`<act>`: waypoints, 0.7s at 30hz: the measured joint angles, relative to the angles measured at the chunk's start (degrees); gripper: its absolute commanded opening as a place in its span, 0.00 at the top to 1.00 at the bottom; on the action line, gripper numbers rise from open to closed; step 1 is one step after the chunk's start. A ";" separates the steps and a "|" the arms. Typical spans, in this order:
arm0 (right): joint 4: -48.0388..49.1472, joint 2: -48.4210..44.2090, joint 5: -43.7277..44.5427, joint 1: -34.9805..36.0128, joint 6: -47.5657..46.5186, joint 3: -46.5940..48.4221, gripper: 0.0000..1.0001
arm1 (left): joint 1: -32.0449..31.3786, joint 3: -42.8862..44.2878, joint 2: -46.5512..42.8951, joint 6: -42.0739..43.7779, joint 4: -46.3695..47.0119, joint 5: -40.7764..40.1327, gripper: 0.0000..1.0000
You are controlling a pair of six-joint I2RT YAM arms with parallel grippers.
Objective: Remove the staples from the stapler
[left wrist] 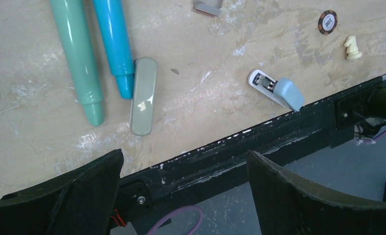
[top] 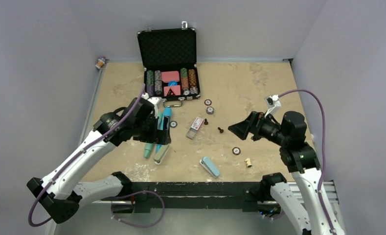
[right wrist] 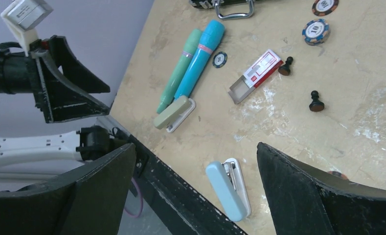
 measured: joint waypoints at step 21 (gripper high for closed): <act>-13.92 6.64 6.38 8.87 -6.62 -1.73 0.07 | -7.61 -6.84 2.36 0.63 6.78 3.04 0.06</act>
